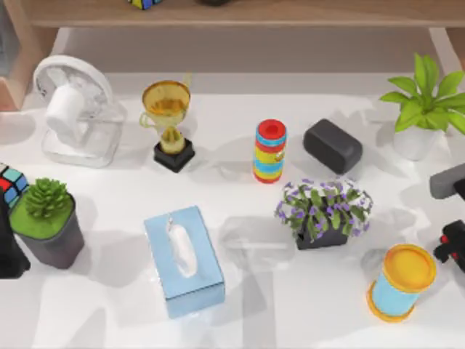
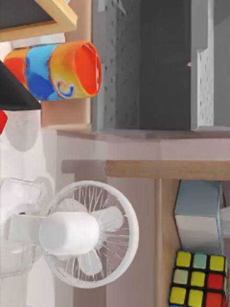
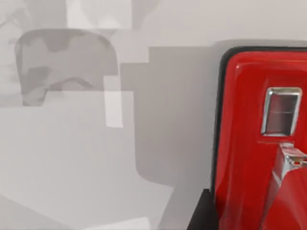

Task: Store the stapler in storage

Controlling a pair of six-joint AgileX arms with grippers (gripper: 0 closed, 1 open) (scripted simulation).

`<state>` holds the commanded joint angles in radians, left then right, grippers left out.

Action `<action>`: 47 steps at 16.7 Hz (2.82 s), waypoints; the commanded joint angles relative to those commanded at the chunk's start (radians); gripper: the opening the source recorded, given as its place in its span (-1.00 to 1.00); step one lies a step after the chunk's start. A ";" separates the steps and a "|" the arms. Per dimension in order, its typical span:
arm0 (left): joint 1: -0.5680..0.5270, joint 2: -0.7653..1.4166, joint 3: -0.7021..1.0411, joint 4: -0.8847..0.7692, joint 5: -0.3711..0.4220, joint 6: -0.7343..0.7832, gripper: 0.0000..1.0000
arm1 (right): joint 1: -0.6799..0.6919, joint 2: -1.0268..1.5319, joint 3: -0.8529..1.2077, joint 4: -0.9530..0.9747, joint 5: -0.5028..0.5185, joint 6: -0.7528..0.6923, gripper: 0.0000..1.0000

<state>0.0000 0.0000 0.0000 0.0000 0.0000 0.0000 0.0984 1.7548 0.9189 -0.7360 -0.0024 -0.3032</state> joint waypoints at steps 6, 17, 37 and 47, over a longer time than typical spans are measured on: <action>0.000 0.000 0.000 0.000 0.000 0.000 1.00 | 0.000 0.000 0.000 0.000 0.000 0.000 -1.00; 0.000 0.000 0.000 0.000 0.000 0.000 1.00 | -0.023 -0.054 0.063 -0.105 0.013 0.003 -1.00; 0.000 0.000 0.000 0.000 0.000 0.000 1.00 | -0.229 0.048 0.785 -0.325 -0.091 0.014 -1.00; 0.000 0.000 0.000 0.000 0.000 0.000 1.00 | -0.468 0.607 1.361 -0.523 -0.048 -0.038 -1.00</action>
<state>0.0000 0.0000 0.0000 0.0000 0.0000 0.0000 -0.3695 2.3617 2.2802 -1.2593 -0.0504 -0.3414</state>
